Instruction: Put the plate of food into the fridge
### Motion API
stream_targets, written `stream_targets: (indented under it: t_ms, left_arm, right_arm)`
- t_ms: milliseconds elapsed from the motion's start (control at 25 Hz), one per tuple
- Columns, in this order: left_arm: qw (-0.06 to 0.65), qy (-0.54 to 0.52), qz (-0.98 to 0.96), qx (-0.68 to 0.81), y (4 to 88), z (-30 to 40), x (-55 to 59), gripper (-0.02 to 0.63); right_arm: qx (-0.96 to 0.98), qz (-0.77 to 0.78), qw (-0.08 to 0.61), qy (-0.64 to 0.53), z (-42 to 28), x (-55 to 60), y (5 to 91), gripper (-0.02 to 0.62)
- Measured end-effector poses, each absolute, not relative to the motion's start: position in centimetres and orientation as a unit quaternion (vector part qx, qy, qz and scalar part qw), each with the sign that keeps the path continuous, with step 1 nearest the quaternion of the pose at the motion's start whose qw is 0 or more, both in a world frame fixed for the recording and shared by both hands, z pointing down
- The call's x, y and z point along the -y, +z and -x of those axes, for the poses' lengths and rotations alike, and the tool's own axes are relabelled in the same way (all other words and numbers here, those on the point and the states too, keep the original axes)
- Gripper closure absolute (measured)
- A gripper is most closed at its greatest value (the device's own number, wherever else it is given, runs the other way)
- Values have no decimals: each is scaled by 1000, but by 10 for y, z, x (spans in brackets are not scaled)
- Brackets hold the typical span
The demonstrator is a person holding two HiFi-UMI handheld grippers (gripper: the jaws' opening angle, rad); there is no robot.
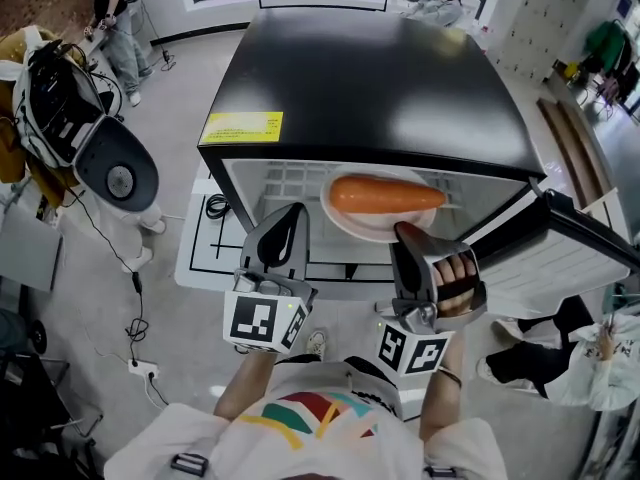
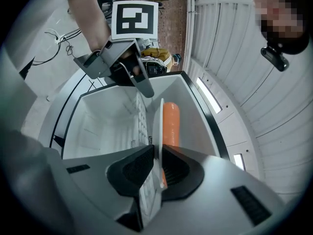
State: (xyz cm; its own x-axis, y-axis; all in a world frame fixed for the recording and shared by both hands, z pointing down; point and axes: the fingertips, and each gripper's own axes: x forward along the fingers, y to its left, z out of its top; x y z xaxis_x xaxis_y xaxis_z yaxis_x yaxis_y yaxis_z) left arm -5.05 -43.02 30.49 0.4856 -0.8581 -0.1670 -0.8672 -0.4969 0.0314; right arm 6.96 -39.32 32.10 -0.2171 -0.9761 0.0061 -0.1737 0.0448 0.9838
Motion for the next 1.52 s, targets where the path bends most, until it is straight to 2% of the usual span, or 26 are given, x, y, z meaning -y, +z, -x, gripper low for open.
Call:
stream_targets:
  t_ms: [800,1520]
  left_arm:
    - [38,74,844,-530,298,49,448,598]
    - [23,72,846,-528,305,40,459,598]
  right_arm:
    - [624,-441,405,-501,-70,438,324,551]
    - [636,-383,463,-485,-67,472,336,550]
